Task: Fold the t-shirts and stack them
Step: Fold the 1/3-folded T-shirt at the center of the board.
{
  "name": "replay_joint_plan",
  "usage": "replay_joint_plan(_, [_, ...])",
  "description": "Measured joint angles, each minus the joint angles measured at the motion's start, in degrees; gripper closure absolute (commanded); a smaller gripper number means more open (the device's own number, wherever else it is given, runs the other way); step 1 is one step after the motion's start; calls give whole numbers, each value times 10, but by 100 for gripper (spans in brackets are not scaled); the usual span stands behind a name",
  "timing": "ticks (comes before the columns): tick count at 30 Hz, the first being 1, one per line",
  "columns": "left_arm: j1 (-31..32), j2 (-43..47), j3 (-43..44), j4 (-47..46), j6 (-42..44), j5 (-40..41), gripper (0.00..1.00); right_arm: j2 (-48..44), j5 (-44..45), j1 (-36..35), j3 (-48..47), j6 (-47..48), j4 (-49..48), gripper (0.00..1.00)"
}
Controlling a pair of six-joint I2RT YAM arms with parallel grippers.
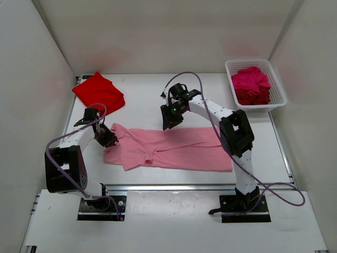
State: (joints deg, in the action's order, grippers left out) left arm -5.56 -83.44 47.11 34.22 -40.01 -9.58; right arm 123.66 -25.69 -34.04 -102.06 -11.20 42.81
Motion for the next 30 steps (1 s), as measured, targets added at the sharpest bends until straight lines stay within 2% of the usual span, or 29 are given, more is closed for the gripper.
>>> replay_joint_plan(1, [0, -2, 0, 0, 2, 0, 63, -21, 9, 3, 14, 2, -2, 65])
replay_joint_plan(5, [-3, -10, 1, 0, 11, 3, 61, -182, 26, 54, 182, 2, -52, 64])
replay_joint_plan(8, [-10, -14, 2, 0, 16, 4, 59, -310, 32, 163, 323, -11, -77, 62])
replay_joint_plan(10, [-16, -19, 4, 0, 16, 4, 59, -363, 35, 252, 395, -23, -97, 62])
replay_joint_plan(13, [-19, -33, 16, -6, 13, 6, 58, -399, 32, 376, 480, -53, -121, 60])
replay_joint_plan(15, [-17, -41, 22, -14, 10, 6, 58, -402, 27, 415, 525, -73, -134, 59])
replay_joint_plan(18, [-11, -50, 30, -22, 8, 6, 58, -400, 23, 424, 559, -98, -138, 59])
replay_joint_plan(25, [-17, -69, 40, -27, 6, 10, 59, -398, 48, 426, 572, -130, -161, 61])
replay_joint_plan(30, [-20, -78, 53, -37, 5, 12, 56, -405, 59, 438, 589, -134, -161, 61])
